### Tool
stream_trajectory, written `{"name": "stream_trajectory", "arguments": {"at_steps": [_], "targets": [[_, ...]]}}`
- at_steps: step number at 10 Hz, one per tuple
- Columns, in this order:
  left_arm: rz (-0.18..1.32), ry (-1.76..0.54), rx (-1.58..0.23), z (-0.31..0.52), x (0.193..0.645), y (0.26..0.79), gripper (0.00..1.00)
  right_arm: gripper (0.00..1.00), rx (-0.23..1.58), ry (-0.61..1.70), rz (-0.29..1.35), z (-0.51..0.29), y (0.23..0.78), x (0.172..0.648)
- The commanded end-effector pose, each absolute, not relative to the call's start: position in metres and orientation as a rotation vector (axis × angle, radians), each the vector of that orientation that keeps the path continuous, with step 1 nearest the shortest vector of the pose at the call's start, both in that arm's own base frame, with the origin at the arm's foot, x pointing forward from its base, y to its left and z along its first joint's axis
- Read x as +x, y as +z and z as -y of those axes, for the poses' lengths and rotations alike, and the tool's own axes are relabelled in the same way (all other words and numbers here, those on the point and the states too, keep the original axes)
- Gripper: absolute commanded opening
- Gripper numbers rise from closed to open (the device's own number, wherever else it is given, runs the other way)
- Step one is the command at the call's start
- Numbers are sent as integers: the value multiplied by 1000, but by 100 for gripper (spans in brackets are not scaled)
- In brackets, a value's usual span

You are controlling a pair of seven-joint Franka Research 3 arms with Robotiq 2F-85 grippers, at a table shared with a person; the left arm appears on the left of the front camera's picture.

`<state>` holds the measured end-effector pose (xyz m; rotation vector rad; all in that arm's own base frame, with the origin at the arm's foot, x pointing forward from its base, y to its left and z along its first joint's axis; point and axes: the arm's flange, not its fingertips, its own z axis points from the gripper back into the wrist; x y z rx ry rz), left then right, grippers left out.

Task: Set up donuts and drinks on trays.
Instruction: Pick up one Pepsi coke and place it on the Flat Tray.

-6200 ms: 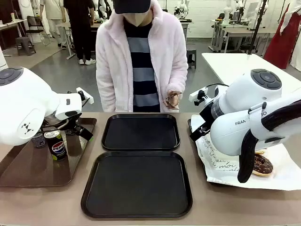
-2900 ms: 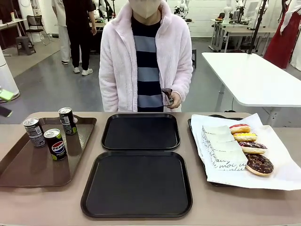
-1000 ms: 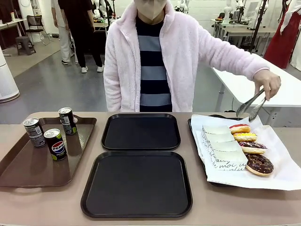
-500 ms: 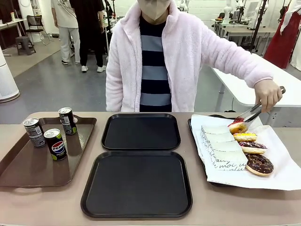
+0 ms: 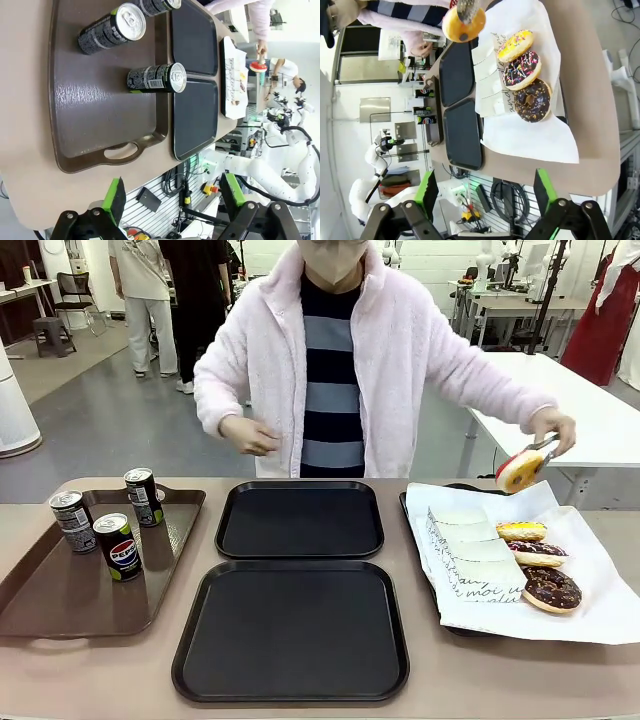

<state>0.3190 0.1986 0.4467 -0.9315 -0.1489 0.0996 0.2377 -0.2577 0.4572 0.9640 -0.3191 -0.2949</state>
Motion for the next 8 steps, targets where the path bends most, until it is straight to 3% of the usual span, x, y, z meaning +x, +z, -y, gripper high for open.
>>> {"name": "stream_trajectory", "arguments": {"at_steps": [1, 4, 8], "targets": [[131, 59, -775, -167, 332, 481, 100, 100, 964, -302, 298, 258, 457, 236], [41, -72, -539, -105, 367, 536, 100, 100, 964, -302, 298, 258, 457, 236], [-114, -114, -192, -18, 409, 552, 100, 100, 964, -302, 298, 258, 457, 236]]}}
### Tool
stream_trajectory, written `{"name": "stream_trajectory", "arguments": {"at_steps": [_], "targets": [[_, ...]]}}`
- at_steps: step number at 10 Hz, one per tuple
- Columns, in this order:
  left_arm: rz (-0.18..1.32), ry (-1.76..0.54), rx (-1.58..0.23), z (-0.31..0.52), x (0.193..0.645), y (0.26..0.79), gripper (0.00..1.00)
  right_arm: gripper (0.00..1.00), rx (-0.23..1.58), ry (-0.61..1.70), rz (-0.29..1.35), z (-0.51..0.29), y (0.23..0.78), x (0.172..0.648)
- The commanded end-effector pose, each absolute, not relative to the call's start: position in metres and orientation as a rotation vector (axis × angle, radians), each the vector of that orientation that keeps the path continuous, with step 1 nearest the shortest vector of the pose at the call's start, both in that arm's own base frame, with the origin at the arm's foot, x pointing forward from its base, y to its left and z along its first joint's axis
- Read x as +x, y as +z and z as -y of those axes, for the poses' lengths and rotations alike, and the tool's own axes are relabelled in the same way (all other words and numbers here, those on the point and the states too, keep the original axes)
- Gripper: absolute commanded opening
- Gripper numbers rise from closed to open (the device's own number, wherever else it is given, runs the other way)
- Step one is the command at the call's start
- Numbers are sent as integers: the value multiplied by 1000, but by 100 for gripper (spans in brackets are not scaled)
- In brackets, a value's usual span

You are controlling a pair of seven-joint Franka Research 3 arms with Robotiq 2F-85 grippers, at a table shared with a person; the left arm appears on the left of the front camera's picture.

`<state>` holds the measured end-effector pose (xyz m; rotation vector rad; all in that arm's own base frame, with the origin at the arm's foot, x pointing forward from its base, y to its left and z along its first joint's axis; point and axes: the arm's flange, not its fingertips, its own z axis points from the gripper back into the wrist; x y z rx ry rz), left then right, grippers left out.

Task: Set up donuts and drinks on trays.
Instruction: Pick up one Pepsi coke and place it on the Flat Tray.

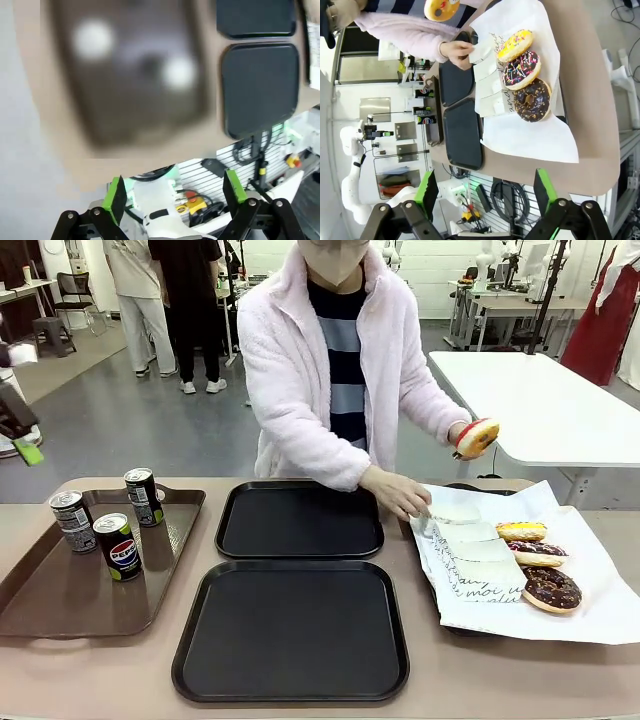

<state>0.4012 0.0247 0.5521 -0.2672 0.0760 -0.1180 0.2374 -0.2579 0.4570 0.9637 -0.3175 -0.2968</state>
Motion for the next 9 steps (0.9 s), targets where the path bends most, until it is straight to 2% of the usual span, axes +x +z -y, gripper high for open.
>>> {"name": "stream_trajectory", "arguments": {"at_steps": [1, 4, 6, 9], "targets": [[-102, -103, -143, 5, 415, 549, 100, 100, 964, -302, 298, 258, 457, 236], [-55, -40, -119, 65, 424, 519, 100, 100, 964, -302, 298, 258, 457, 236], [32, 110, -118, 90, 442, 471, 100, 100, 964, -302, 298, 258, 457, 236], [118, 99, 49, 107, 440, 421, 100, 100, 964, -302, 298, 258, 457, 236]]}}
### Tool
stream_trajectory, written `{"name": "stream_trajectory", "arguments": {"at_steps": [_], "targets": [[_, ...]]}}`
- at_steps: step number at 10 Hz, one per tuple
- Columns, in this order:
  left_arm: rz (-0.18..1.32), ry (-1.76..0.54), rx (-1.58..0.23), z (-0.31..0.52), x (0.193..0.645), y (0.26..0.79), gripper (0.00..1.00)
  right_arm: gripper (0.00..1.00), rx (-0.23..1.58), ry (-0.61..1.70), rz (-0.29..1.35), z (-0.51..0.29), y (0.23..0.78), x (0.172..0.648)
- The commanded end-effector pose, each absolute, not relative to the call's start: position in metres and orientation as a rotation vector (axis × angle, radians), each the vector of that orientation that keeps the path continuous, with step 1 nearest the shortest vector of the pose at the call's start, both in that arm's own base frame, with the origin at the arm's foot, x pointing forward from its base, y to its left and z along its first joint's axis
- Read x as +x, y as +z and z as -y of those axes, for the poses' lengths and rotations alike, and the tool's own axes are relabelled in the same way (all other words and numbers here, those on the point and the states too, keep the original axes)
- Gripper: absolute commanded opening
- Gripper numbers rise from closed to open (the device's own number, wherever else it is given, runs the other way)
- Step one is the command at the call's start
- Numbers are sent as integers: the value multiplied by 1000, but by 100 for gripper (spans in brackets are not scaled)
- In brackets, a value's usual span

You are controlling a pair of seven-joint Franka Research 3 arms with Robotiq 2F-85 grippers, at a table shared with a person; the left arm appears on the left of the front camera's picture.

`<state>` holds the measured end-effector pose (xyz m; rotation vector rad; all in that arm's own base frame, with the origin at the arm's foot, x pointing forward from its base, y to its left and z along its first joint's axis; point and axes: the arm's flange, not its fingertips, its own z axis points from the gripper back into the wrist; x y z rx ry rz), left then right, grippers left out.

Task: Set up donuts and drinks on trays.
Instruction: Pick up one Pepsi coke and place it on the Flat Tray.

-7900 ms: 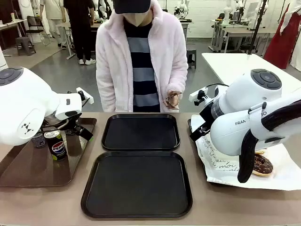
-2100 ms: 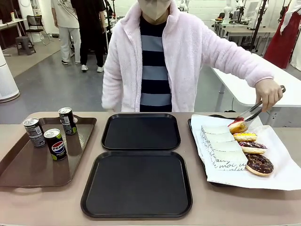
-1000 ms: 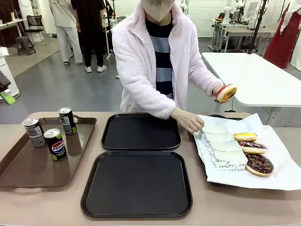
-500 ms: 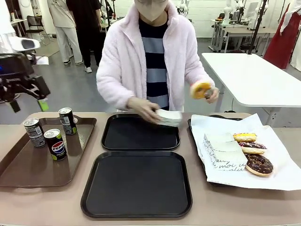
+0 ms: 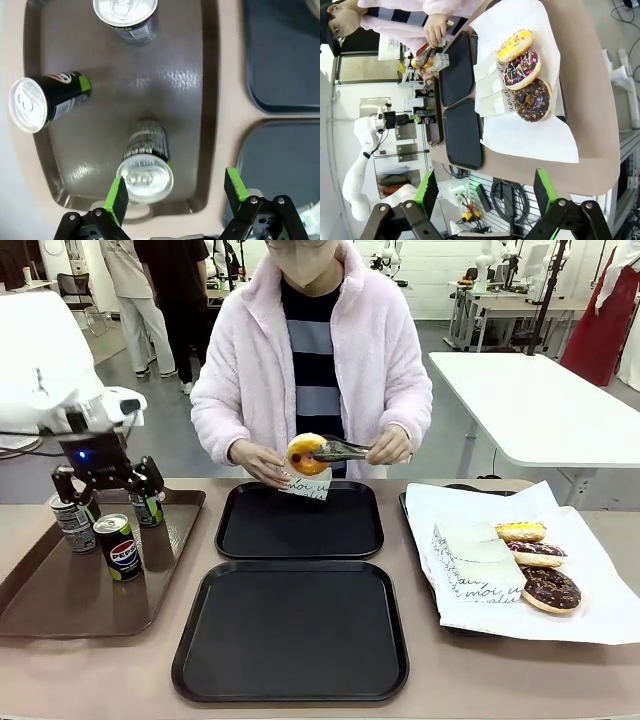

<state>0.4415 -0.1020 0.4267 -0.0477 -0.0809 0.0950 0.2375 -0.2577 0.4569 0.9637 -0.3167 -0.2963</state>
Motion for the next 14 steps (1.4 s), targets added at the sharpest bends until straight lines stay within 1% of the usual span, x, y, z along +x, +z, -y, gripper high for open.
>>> {"name": "stream_trajectory", "arguments": {"at_steps": [1, 2, 9, 10, 14], "targets": [[141, 97, 52, 102, 425, 423, 100, 100, 964, -302, 298, 258, 457, 236], [81, 95, -48, 102, 442, 427, 100, 100, 964, -302, 298, 258, 457, 236], [81, 95, -48, 102, 442, 427, 100, 100, 964, -302, 298, 258, 457, 236], [93, 95, -20, 100, 440, 424, 100, 100, 964, -302, 298, 258, 457, 236], [72, 35, -3, 87, 433, 434, 100, 100, 964, -302, 298, 258, 457, 236]]}}
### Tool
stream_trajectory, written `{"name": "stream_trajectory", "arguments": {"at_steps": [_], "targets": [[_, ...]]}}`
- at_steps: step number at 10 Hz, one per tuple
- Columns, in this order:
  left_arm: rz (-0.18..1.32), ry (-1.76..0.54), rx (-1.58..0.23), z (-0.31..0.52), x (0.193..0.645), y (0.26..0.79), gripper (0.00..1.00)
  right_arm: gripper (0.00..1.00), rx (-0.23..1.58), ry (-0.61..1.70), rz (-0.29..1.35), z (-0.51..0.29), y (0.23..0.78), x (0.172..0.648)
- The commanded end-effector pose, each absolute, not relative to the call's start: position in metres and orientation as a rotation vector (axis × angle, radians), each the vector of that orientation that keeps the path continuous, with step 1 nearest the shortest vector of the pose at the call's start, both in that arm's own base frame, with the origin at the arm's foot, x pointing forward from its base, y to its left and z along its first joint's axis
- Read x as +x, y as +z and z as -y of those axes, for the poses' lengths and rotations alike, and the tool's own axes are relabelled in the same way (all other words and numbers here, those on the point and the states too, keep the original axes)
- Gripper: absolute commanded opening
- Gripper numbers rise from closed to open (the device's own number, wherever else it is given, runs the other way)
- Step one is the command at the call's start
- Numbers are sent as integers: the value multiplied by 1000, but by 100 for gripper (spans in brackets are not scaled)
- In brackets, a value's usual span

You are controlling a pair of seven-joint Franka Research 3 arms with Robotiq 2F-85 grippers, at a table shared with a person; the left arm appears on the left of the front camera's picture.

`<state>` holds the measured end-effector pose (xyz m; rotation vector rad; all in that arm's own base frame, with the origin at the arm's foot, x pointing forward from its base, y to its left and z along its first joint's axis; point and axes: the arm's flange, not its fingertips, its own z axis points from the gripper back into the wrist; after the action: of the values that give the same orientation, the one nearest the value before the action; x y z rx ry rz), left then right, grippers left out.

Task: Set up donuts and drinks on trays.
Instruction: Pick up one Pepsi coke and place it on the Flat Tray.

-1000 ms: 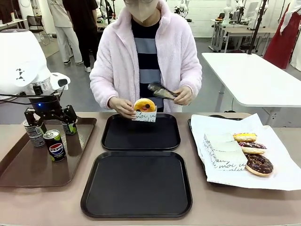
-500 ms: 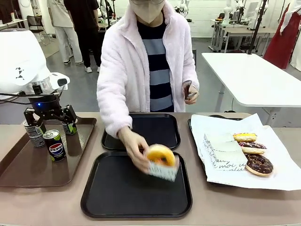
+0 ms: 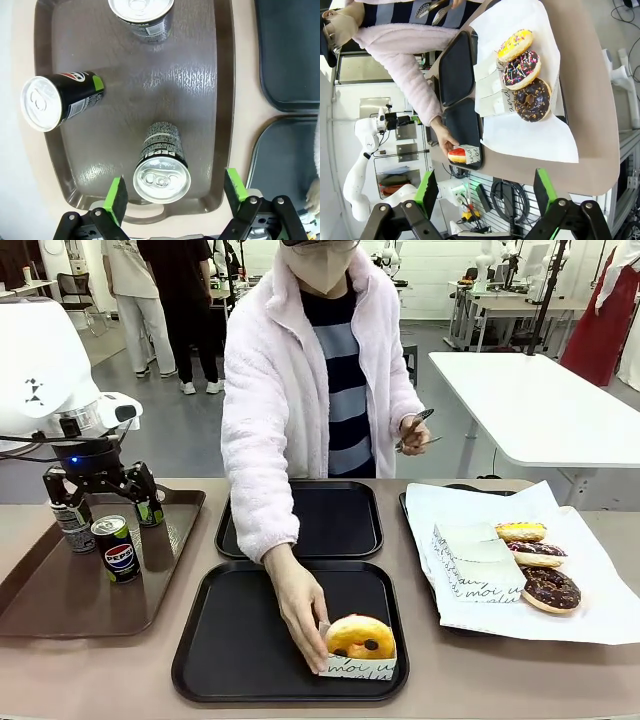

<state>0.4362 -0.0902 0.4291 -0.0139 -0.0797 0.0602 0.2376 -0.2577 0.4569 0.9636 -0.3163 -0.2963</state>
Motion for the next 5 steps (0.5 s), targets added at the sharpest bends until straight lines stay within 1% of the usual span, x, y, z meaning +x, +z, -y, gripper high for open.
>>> {"name": "stream_trajectory", "arguments": {"at_steps": [1, 5], "targets": [[59, 43, 9, 87, 430, 427, 100, 100, 964, -302, 298, 258, 457, 236], [8, 37, 7, 85, 439, 400, 100, 100, 964, -302, 298, 258, 457, 236]]}}
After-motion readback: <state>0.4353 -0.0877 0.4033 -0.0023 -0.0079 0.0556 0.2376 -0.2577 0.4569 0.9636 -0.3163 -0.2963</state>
